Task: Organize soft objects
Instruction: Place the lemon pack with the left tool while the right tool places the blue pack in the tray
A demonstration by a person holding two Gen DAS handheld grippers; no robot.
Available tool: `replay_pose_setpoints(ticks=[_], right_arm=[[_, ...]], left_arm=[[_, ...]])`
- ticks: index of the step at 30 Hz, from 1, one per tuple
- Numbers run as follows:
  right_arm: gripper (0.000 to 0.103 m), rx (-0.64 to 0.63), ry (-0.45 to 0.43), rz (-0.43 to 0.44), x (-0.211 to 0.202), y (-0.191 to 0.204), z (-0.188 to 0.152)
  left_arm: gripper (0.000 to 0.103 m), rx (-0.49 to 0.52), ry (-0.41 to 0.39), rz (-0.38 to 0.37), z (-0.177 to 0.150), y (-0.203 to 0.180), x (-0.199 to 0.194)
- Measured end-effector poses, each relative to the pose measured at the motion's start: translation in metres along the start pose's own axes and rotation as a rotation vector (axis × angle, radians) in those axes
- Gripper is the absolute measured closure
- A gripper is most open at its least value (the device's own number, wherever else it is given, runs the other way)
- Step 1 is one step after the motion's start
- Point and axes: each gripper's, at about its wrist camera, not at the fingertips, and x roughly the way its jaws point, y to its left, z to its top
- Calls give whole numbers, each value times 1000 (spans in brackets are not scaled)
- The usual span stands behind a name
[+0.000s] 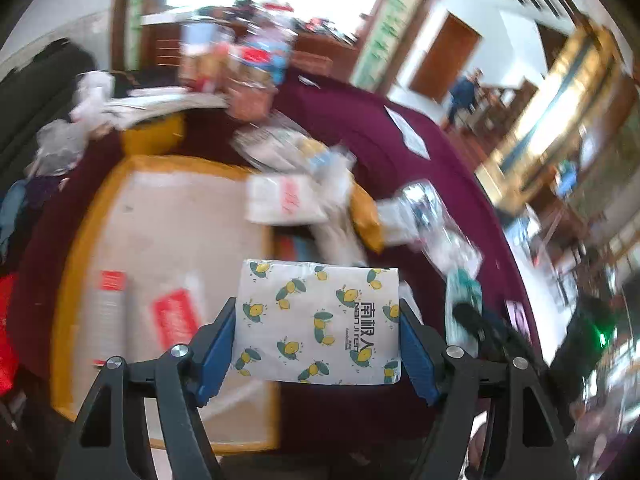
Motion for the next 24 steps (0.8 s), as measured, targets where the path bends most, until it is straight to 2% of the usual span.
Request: replay_pose_setpoints(ticks=[3, 5, 8, 16, 24], right_arm=[[57, -62, 53, 142, 12, 34, 5], [56, -104, 90, 196, 24, 54, 6], [56, -157, 138, 233, 46, 82, 6], [56, -284, 247, 241, 107, 148, 8], [56, -320, 306, 185, 159, 176, 8]], left_arm=[[25, -72, -22, 27, 9, 28, -7], [26, -121, -23, 38, 16, 47, -6], [26, -177, 0, 25, 25, 72, 2], [25, -217, 28, 56, 57, 114, 30], [25, -256, 112, 88, 73, 145, 76]])
